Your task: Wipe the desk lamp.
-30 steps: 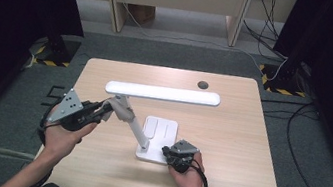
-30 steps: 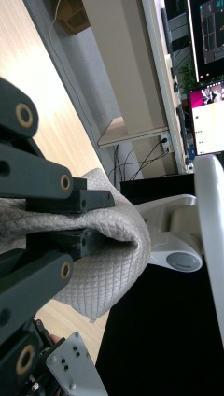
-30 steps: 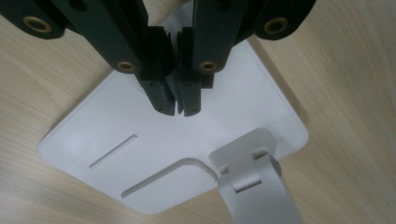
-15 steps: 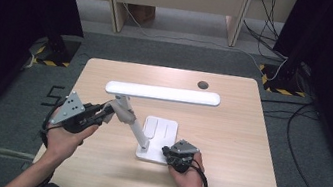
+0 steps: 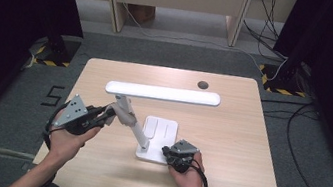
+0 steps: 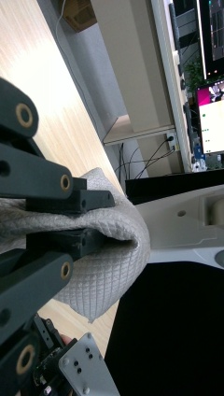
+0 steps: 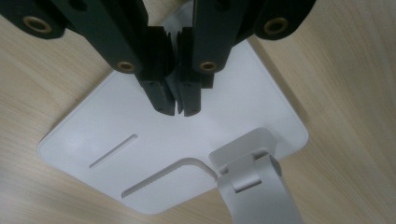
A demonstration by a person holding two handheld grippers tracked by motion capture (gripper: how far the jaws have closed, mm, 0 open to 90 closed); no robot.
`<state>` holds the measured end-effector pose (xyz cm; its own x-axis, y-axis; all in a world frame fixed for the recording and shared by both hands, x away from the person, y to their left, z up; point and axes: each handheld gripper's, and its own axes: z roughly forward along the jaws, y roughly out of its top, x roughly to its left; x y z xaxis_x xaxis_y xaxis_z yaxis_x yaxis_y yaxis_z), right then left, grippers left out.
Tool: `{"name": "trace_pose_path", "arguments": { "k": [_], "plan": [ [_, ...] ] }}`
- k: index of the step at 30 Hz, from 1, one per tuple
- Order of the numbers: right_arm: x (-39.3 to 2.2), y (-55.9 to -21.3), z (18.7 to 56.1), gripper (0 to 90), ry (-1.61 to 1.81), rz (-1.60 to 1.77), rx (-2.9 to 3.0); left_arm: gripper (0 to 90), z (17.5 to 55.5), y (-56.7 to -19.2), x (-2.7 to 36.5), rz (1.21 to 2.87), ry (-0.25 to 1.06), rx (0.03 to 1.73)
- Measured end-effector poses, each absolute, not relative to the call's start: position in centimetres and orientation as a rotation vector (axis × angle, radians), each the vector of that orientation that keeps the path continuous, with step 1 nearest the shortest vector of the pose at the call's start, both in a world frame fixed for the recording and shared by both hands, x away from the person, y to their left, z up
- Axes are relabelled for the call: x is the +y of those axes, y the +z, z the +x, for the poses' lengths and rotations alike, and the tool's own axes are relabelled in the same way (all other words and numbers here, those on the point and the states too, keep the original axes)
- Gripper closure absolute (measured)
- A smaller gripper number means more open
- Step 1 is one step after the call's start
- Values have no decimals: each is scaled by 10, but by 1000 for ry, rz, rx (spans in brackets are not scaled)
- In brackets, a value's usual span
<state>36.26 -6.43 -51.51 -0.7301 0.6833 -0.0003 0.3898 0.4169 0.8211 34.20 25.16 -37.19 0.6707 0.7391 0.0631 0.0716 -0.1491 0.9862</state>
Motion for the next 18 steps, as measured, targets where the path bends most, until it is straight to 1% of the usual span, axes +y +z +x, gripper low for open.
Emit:
{"name": "trace_pose_path", "arguments": {
  "k": [18],
  "plan": [
    [-64, -515, 363, 856, 1223, 925, 2341, 835, 343, -383, 248, 1647, 651, 682]
  ]
}}
